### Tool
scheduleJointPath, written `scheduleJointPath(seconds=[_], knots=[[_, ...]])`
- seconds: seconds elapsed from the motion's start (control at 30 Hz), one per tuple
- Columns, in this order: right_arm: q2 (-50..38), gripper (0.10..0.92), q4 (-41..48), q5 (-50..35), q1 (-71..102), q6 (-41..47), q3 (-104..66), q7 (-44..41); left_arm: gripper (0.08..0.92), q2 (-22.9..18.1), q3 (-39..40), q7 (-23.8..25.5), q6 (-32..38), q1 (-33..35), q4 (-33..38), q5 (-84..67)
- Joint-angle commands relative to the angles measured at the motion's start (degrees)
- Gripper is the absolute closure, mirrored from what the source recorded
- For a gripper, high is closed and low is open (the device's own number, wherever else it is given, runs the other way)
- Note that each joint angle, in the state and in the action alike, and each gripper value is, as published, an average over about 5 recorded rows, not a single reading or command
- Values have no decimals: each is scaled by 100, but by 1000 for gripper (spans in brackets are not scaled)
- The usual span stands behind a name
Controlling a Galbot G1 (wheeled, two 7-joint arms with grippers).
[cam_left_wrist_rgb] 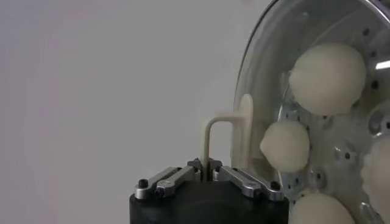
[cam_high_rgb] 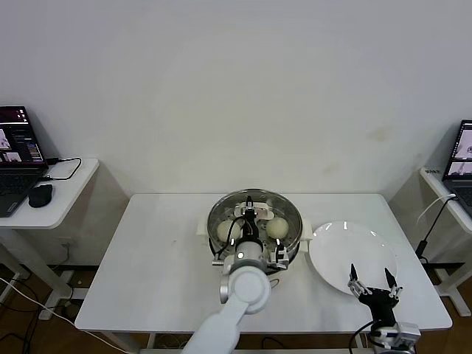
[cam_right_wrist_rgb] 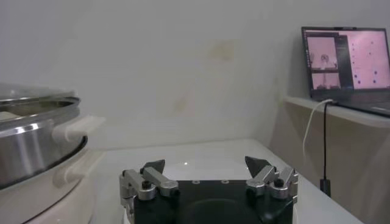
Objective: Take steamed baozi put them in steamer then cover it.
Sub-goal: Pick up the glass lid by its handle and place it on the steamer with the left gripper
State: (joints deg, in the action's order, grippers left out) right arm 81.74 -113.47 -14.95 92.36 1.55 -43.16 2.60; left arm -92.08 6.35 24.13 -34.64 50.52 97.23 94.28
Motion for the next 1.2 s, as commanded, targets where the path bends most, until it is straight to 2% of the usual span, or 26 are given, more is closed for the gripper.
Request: scheduleJointPath(seconds=[0.03,1.2], knots=[[15,203,14,7,0,-15,-2,-4,862,-9,39,-86,2,-32,-87,-43],[4,203,62,-5,7,-82,-32,-37,862,1,67,-473,39,67,-160,-284]])
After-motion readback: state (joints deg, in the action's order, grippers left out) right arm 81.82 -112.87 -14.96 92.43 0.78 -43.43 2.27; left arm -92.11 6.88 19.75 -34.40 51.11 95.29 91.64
